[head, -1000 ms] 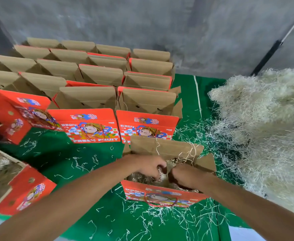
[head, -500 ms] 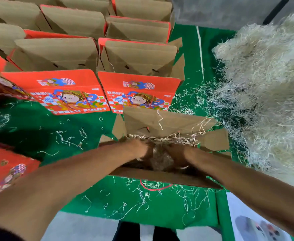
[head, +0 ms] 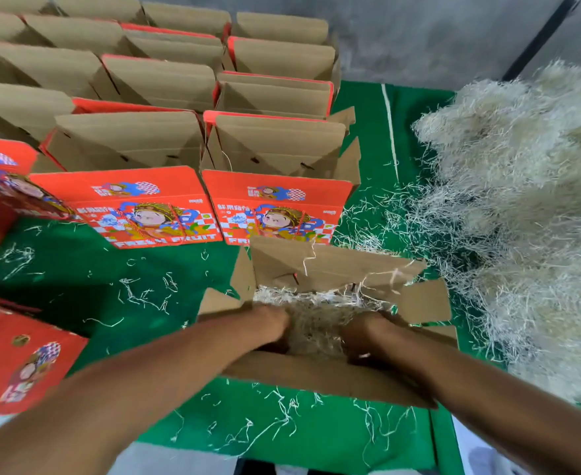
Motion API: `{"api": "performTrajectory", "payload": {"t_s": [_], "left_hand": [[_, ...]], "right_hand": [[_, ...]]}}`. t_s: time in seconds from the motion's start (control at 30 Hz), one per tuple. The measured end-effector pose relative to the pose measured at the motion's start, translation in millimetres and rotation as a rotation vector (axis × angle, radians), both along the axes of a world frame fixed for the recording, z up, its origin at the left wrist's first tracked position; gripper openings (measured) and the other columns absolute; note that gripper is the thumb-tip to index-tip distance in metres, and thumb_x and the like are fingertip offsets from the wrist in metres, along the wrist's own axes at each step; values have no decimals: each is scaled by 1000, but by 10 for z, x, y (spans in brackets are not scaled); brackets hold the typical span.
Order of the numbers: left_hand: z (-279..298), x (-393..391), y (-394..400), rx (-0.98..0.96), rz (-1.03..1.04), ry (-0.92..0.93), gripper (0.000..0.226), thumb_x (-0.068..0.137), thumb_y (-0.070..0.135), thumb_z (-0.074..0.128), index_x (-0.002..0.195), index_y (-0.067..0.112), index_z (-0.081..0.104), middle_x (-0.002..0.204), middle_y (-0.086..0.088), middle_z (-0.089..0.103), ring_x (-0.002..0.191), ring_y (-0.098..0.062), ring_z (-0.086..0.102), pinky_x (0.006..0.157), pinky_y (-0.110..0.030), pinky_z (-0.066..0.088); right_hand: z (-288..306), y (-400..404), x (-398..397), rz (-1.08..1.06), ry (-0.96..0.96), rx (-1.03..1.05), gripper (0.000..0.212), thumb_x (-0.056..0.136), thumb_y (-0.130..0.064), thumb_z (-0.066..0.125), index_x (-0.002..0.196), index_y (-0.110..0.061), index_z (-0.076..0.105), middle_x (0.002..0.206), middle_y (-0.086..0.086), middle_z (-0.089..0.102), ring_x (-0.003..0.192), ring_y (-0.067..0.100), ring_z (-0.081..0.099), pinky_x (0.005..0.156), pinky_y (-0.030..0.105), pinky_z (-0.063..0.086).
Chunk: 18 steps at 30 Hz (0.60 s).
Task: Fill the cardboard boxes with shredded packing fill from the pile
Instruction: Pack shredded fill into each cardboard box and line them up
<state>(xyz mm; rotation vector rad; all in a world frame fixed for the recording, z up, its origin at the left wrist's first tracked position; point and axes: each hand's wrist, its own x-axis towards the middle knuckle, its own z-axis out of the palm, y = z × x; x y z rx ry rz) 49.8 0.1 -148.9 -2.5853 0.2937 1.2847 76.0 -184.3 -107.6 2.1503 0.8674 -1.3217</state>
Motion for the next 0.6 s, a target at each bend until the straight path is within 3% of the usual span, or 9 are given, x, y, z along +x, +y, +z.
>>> {"api": "performTrajectory", "payload": {"t_s": [0.07, 0.13, 0.27, 0.37, 0.47, 0.53, 0.6], "left_hand": [[-137, -96, 12, 83, -30, 14, 50, 103, 18, 44, 152, 12, 35, 159, -13, 29, 147, -29, 25, 119, -45, 26], [-142, -96, 1, 102, -42, -29, 66, 96, 22, 55, 155, 13, 26, 160, -9, 21, 148, -28, 17, 118, -47, 22], [89, -57, -10, 65, -32, -72, 63, 92, 16, 59, 150, 10, 37, 155, -12, 29, 142, -30, 27, 112, -51, 34], [298, -29, -105, -32, 53, -121, 38, 86, 13, 62, 123, 4, 64, 130, -14, 62, 116, -28, 61, 92, -39, 53], [498, 21, -204, -92, 239, -198, 32, 84, 10, 65, 114, 0, 67, 113, -13, 71, 101, -26, 69, 78, -32, 56], [545, 9, -273, -138, 311, -167, 37, 89, 13, 63, 122, -1, 62, 123, -16, 66, 109, -28, 66, 82, -34, 53], [507, -102, -343, -172, 361, -96, 40, 96, 19, 59, 131, 0, 57, 133, -14, 60, 119, -28, 60, 91, -35, 50]], "right_hand": [[-123, -12, -23, -40, -1, -17, 36, 89, -31, 58, 119, -12, 65, 133, 8, 62, 120, 30, 60, 100, 47, 50], [-153, -9, -74, -51, -37, -12, 49, 93, -37, 45, 134, -13, 58, 143, 9, 54, 131, 32, 52, 104, 46, 47], [-97, 80, -111, -160, -77, 48, 62, 94, -42, 46, 149, -14, 42, 147, 13, 50, 130, 32, 52, 104, 34, 43], [103, 110, -44, -221, -88, 71, 43, 96, -22, 55, 136, -8, 53, 135, 15, 60, 115, 31, 61, 95, 35, 51], [225, 178, 0, -252, -172, 192, 39, 93, -12, 54, 132, -9, 50, 129, 17, 61, 107, 31, 63, 78, 34, 50], [241, 260, -30, -239, -141, 251, 43, 95, -29, 63, 134, -14, 53, 132, 14, 62, 111, 32, 62, 89, 38, 52], [90, 276, -121, -199, -42, 247, 68, 91, -44, 68, 148, -17, 43, 146, 11, 52, 127, 33, 55, 107, 42, 45]]}}
